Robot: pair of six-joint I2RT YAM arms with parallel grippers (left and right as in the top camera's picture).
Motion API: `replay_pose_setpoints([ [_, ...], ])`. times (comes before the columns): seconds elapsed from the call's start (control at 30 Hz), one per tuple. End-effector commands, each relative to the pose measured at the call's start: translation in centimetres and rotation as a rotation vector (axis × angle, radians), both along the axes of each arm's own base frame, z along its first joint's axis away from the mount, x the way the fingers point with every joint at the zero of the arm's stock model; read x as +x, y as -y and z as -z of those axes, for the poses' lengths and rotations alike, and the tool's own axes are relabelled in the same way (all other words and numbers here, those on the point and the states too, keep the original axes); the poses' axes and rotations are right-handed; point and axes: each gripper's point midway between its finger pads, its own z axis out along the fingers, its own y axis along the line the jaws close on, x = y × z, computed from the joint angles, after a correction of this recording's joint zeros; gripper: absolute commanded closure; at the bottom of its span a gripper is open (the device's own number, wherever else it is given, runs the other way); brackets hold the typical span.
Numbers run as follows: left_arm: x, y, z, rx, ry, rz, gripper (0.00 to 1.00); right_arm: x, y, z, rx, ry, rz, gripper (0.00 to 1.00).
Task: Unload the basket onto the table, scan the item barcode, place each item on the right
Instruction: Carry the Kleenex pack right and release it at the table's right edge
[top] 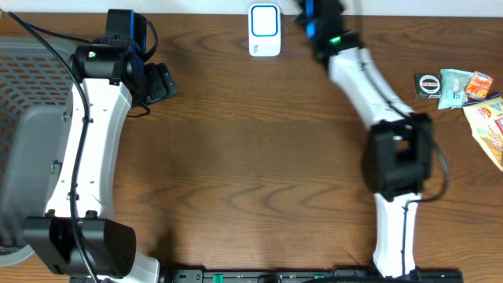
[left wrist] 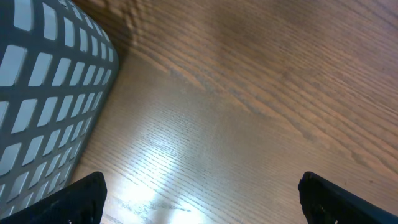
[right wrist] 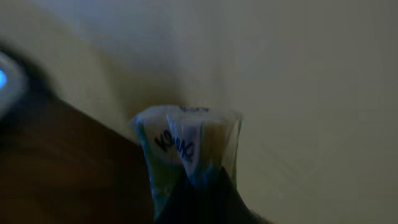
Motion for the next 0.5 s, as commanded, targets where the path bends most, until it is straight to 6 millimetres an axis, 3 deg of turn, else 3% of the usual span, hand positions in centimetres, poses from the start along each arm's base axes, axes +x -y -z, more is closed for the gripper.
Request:
replay_pose_setpoints([
  [0.0, 0.0, -0.4, 0.1, 0.016, -0.005, -0.006, 0.02, -1.1, 9.3, -2.5, -0.012, 0.006, 0.249, 0.99],
  [0.13, 0.0, -0.4, 0.1, 0.016, -0.005, -0.006, 0.02, -3.7, 15.9, 1.9, -0.015, -0.195, 0.357, 0.98],
  [0.17, 0.0, -0.4, 0.1, 0.016, -0.005, -0.006, 0.02, -4.3, 17.1, 2.5, 0.009, -0.22, 0.384, 0.91],
  [0.23, 0.0, -0.4, 0.1, 0.016, -0.005, -0.006, 0.02, -5.3, 19.7, 3.7, 0.071, -0.25, 0.459, 0.6],
  [0.27, 0.0, -0.4, 0.1, 0.016, -0.005, -0.006, 0.02, -6.4, 21.8, 4.5, 0.133, -0.27, 0.524, 0.57],
  [0.33, 0.0, -0.4, 0.1, 0.016, -0.005, -0.006, 0.02, -7.2, 23.4, 5.1, 0.193, -0.285, 0.573, 0.59],
  [0.47, 0.0, -0.4, 0.1, 0.016, -0.005, -0.006, 0.02, -8.5, 25.1, 6.3, 0.284, -0.323, 0.622, 0.4],
])
